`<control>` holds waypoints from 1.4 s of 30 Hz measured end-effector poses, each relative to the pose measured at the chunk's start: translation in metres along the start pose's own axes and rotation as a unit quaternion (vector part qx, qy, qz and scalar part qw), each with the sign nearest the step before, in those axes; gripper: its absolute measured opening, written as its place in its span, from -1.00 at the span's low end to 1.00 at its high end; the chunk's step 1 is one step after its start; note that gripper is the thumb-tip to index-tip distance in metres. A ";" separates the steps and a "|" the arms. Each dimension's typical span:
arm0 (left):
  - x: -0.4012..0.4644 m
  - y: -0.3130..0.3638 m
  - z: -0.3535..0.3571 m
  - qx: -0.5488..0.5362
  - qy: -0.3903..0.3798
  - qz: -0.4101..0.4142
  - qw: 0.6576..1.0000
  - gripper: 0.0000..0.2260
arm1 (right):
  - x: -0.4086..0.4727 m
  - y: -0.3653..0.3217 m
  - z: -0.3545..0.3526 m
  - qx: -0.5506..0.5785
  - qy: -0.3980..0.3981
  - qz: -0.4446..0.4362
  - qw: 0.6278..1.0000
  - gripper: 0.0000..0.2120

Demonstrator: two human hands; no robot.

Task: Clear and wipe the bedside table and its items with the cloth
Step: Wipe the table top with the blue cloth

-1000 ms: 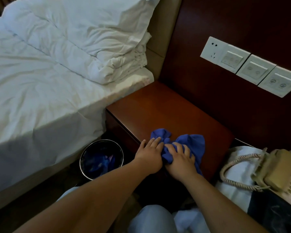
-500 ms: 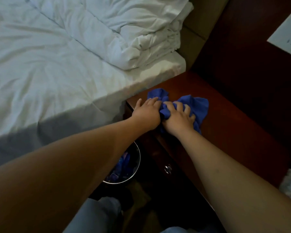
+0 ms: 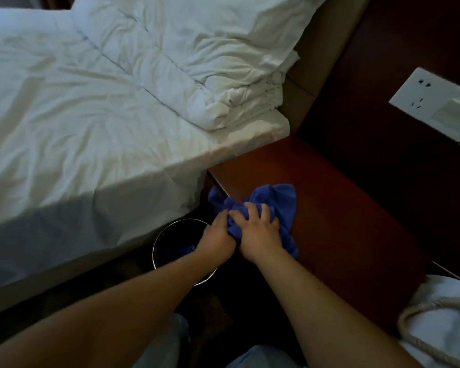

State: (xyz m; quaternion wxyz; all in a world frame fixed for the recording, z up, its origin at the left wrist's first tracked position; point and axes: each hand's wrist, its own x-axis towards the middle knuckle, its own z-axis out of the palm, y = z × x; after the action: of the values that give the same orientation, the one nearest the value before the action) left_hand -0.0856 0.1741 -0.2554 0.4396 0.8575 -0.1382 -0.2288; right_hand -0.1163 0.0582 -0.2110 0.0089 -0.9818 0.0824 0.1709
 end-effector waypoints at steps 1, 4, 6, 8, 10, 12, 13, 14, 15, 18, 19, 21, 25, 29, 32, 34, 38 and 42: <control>-0.010 0.001 0.008 -0.082 -0.002 -0.018 0.996 -0.46 | -0.008 0.000 0.003 -0.020 -0.002 -0.005 1.000 -0.29; -0.028 0.001 0.035 -0.290 -0.025 -0.039 0.956 -0.50 | -0.027 0.007 0.011 -0.059 -0.003 -0.009 0.998 -0.31; -0.028 0.003 0.048 -0.361 -0.026 -0.051 0.931 -0.56 | -0.032 0.011 0.015 -0.069 0.005 -0.006 0.998 -0.32; -0.020 0.003 0.054 -0.409 -0.004 -0.060 0.910 -0.62 | -0.028 0.012 0.018 -0.077 0.016 0.003 0.997 -0.32; -0.011 0.000 0.057 -0.461 0.013 -0.070 0.885 -0.64 | -0.019 0.009 0.017 -0.107 0.017 0.005 0.994 -0.32; -0.002 -0.001 0.054 -0.490 0.014 -0.086 0.867 -0.69 | -0.004 0.003 0.013 -0.138 0.006 -0.001 0.990 -0.32; 0.005 -0.001 0.051 -0.498 0.017 -0.101 0.861 -0.72 | 0.005 -0.001 0.010 -0.143 0.003 -0.003 0.990 -0.33; 0.013 0.001 0.046 -0.513 0.022 -0.118 0.850 -0.73 | 0.015 -0.004 0.007 -0.142 0.004 -0.004 0.990 -0.35; 0.021 0.002 0.040 -0.529 0.029 -0.137 0.837 -0.73 | 0.025 -0.008 0.005 -0.138 0.008 -0.005 0.990 -0.38; 0.044 0.000 0.018 -0.558 0.049 -0.181 0.809 -0.73 | 0.056 -0.024 -0.002 -0.139 0.025 -0.009 0.990 -0.46; 0.050 -0.001 0.010 -0.560 0.053 -0.187 0.805 -0.75 | 0.067 -0.029 -0.004 -0.141 0.031 -0.013 0.989 -0.47; 0.063 -0.004 -0.007 -0.560 0.065 -0.187 0.804 -0.79 | 0.088 -0.039 -0.010 -0.145 0.043 -0.025 0.988 -0.47; 0.083 -0.012 -0.036 -0.562 0.089 -0.197 0.799 -0.81 | 0.124 -0.059 -0.020 -0.138 0.062 -0.041 0.988 -0.45; 0.077 -0.010 -0.043 -0.582 0.084 -0.219 0.778 -0.78 | 0.129 -0.062 -0.020 -0.109 0.099 -0.060 0.987 -0.43; 0.063 -0.003 -0.033 -0.620 0.074 -0.233 0.746 -0.78 | 0.108 -0.054 -0.017 -0.081 0.081 -0.083 0.990 -0.32; 0.050 0.003 -0.023 -0.625 0.056 -0.252 0.736 -0.76 | 0.082 -0.045 -0.017 -0.051 0.057 -0.087 0.993 -0.23; 0.019 0.011 0.003 -0.602 0.002 -0.266 0.753 -0.63 | 0.022 -0.014 -0.013 0.003 0.003 -0.075 0.997 -0.13; -0.003 0.009 0.025 -0.573 -0.036 -0.287 0.767 -0.60 | -0.024 0.017 0.002 -0.007 -0.028 -0.070 0.997 -0.16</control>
State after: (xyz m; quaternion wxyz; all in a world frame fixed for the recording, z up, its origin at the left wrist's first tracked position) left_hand -0.1011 0.1534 -0.2599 0.7577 0.4367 0.2557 -0.4120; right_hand -0.1423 0.0457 -0.2043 0.0166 -0.9800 0.0117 0.1977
